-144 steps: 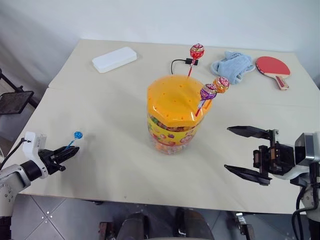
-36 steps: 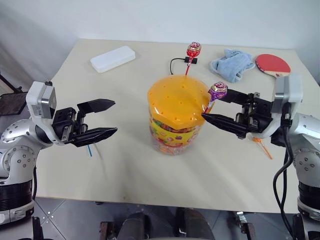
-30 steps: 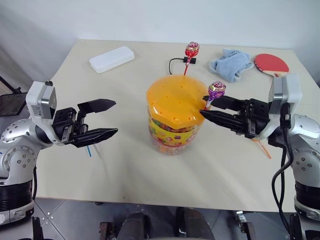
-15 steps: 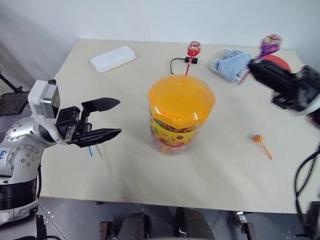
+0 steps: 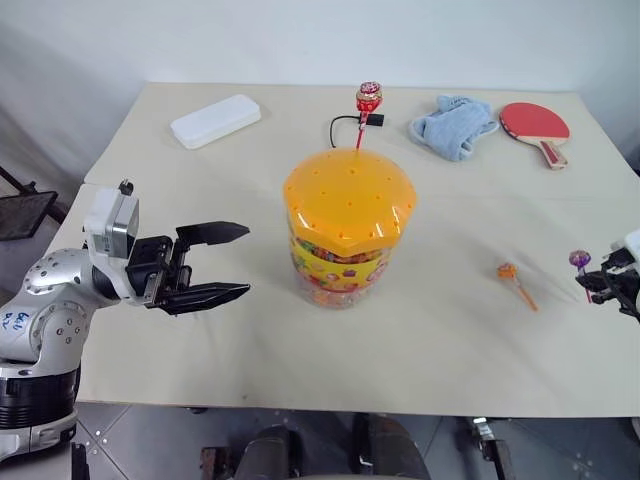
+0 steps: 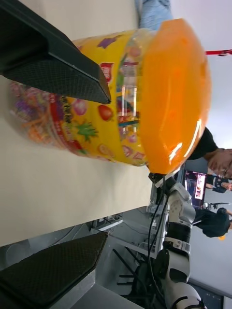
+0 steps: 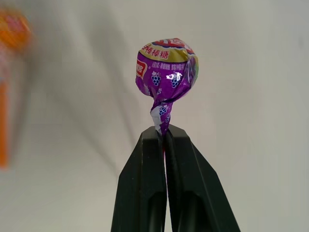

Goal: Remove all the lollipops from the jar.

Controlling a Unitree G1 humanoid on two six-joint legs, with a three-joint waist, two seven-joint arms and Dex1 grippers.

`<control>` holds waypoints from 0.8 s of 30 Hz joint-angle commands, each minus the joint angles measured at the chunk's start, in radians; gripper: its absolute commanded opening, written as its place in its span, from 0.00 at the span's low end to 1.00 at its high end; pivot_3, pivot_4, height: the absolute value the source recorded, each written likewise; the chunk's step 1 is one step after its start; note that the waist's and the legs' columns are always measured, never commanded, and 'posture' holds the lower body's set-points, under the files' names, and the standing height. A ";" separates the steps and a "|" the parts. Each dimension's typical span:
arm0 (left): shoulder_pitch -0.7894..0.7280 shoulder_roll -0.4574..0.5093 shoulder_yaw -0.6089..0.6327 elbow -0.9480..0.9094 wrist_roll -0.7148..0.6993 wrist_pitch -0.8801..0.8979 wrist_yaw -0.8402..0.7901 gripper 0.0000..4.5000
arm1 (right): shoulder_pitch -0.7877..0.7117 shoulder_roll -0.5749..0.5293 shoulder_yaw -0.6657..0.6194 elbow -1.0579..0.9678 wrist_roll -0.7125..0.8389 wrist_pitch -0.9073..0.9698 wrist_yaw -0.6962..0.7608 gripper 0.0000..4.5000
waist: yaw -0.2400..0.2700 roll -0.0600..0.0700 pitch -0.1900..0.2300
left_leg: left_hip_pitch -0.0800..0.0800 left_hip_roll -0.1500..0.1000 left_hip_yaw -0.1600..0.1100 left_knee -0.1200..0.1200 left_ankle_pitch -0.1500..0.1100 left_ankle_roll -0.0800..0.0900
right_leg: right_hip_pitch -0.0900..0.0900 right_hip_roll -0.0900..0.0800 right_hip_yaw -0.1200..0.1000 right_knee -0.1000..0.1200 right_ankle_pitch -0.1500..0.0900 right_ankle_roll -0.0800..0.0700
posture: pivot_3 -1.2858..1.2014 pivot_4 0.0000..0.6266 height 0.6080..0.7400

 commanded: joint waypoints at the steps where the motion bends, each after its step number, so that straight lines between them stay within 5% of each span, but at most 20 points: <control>1: 0.001 0.017 0.025 -0.033 0.000 -0.017 0.001 1.00 | 0.016 0.002 -0.038 0.033 -0.006 -0.034 0.032 0.22 | 0.003 0.000 0.000 | 0.000 0.000 0.000 0.000 0.000 0.000 | 0.000 0.000 0.000 0.000 0.000 0.000 | 0.52 0.24 1.00; 7: -0.022 0.007 0.043 -0.025 -0.011 -0.021 0.027 1.00 | 0.059 -0.018 -0.110 0.065 0.010 -0.135 0.103 0.66 | 0.007 0.000 0.000 | -0.001 -0.001 -0.002 0.000 0.000 0.000 | 0.001 0.000 0.000 0.000 0.000 0.000 | 0.52 0.24 1.00; 11: -0.030 -0.002 0.060 -0.018 -0.022 -0.019 0.052 1.00 | 0.025 0.000 -0.252 0.080 0.113 -0.403 0.269 0.96 | 0.003 0.001 0.001 | 0.000 -0.001 -0.001 0.000 0.000 0.000 | 0.001 0.001 0.000 0.000 0.000 0.000 | 0.52 0.24 1.00; 16: -0.056 -0.038 0.084 0.009 -0.028 -0.032 0.107 1.00 | -0.103 0.101 -0.276 -0.186 0.356 -0.162 0.333 0.98 | -0.011 0.001 0.001 | 0.002 0.002 -0.001 0.000 0.000 -0.001 | 0.001 0.002 0.000 0.000 0.000 0.000 | 0.52 0.24 1.00; 24: -0.105 -0.113 0.145 0.033 -0.057 -0.029 0.243 1.00 | -0.478 0.383 -0.054 -0.497 0.512 0.200 0.067 0.98 | -0.011 0.001 0.001 | -0.002 0.001 -0.007 0.001 0.000 -0.002 | 0.000 -0.001 -0.001 0.001 0.000 0.000 | 0.52 0.24 1.00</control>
